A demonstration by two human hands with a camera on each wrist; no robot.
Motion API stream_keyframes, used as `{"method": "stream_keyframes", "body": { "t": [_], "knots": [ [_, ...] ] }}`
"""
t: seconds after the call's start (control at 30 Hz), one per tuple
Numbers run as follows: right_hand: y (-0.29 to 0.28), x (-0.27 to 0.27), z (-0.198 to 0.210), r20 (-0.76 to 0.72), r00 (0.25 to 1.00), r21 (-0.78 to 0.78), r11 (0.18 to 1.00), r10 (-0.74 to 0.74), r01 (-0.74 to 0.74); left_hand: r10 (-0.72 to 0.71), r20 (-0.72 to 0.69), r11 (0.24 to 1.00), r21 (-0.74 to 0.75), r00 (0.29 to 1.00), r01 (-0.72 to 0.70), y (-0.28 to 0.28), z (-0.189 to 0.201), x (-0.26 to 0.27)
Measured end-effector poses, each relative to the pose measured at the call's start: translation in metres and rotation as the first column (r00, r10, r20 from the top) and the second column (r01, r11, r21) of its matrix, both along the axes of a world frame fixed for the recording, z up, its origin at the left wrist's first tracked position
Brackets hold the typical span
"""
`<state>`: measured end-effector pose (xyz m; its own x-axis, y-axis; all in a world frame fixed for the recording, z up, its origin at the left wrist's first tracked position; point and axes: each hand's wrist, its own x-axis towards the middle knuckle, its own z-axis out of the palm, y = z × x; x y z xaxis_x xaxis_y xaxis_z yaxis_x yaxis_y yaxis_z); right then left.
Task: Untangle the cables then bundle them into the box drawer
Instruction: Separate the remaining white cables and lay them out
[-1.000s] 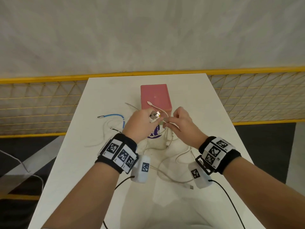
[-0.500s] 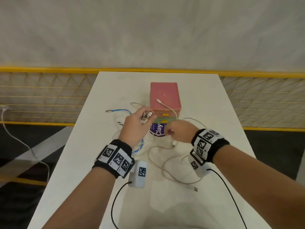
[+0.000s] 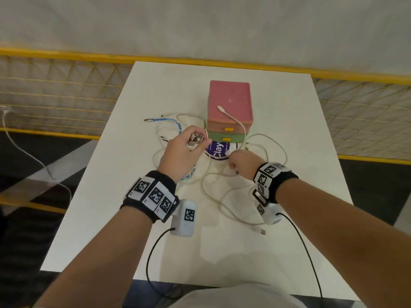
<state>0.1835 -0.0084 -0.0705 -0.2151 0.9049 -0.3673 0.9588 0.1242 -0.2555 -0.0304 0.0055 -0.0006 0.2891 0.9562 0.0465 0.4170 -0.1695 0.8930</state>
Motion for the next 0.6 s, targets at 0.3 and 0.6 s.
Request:
{"method": "stream_keyframes", "body": {
  "t": [0.3, 0.6],
  "knots": [
    [-0.010, 0.013, -0.013, -0.039, 0.993, 0.232, 0.968, 0.113, -0.101, -0.004, 0.037, 0.999, 0.038, 0.999, 0.002, -0.001, 0.003, 0.004],
    [-0.026, -0.016, 0.068, -0.937, 0.344, 0.093, 0.904, -0.063, 0.418, -0.037, 0.238, 0.994, -0.095, 0.971, 0.062, -0.002, 0.037, 0.026]
  ]
}}
